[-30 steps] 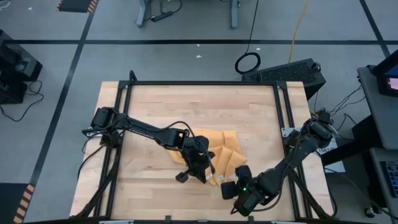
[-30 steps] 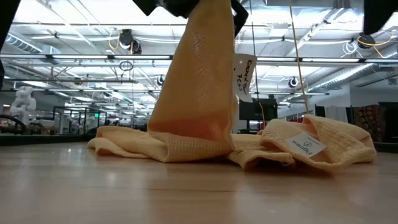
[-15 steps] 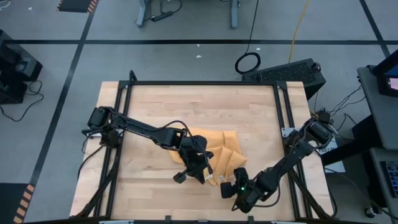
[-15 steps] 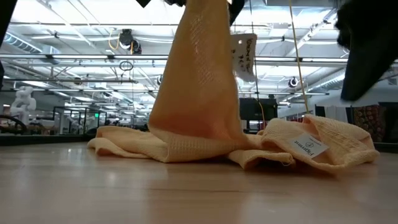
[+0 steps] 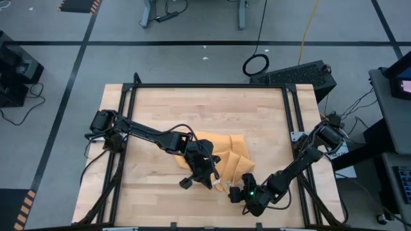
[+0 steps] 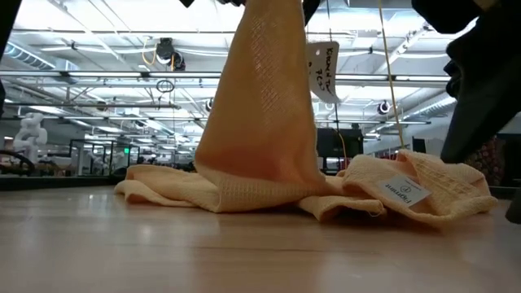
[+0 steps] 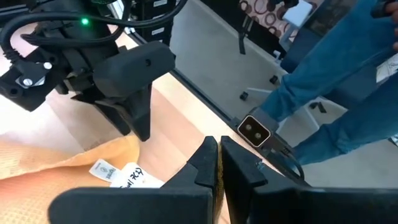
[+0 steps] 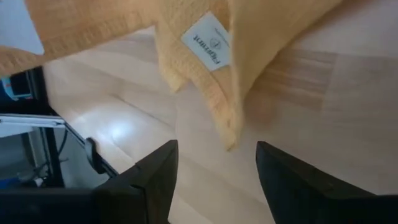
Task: Roll towel
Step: Roll the yellow towel
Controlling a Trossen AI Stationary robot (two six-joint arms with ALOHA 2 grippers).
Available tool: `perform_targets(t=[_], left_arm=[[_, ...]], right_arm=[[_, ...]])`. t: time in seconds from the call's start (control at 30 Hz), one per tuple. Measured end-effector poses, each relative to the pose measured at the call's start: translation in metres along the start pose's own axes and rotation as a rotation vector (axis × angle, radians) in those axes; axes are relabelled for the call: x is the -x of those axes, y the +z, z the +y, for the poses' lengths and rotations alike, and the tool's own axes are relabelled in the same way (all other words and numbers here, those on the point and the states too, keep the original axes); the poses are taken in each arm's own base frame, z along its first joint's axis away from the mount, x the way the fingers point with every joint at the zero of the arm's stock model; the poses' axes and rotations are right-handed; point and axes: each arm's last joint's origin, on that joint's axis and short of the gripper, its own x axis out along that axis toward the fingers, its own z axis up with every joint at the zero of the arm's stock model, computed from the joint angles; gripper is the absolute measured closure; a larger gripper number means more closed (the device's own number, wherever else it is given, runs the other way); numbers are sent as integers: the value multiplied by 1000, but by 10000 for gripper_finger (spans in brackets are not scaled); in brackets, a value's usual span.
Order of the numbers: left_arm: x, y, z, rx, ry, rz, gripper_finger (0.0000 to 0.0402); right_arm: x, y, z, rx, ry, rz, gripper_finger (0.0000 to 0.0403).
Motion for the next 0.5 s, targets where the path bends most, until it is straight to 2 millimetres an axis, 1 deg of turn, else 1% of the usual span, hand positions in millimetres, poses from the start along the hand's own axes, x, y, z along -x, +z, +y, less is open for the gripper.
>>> perform_targets(t=[0.13, 0.23, 0.37, 0.5], left_arm=[[0, 0, 0, 0, 3, 1, 386], [0, 0, 0, 0, 4, 1, 386], [0, 0, 0, -3, 5, 0, 386], [0, 1, 0, -4, -17, -8, 386]], right_arm=[[-2, 3, 1, 5, 13, -29, 213], [-5, 6, 2, 9, 14, -45, 242], [-9, 8, 2, 24, 2, -46, 297], [-11, 9, 1, 31, -1, -51, 372]])
